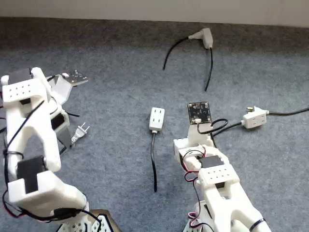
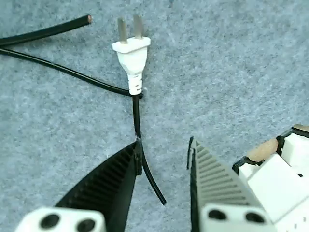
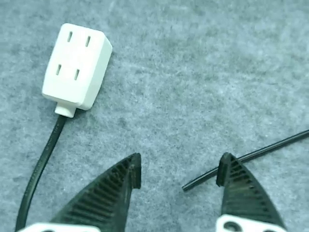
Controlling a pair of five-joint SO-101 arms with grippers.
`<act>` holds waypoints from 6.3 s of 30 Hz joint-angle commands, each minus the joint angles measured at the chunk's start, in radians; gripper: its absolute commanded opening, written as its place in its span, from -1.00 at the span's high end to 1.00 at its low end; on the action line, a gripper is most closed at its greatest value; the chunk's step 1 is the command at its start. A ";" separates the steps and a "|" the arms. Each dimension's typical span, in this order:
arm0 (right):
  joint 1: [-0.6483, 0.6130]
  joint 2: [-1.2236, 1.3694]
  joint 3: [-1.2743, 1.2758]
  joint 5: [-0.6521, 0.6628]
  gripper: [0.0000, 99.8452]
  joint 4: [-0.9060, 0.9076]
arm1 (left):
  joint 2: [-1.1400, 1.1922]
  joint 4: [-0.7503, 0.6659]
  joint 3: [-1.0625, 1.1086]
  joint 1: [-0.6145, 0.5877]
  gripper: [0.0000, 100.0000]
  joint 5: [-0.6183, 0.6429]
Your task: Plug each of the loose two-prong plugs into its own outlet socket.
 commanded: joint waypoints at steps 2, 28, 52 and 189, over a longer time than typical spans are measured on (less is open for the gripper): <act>0.008 -0.013 -0.004 0.017 0.48 -0.018 | -0.191 -0.103 0.179 0.015 0.64 0.023; 0.004 -0.013 0.016 0.018 0.48 -0.018 | -0.223 -0.996 0.564 0.107 0.35 0.239; 0.008 -0.013 0.019 0.020 0.48 -0.056 | -0.193 -0.690 0.357 0.165 0.35 -0.129; 0.008 -0.013 0.019 0.017 0.48 -0.059 | -0.573 -0.655 0.308 0.719 0.99 0.655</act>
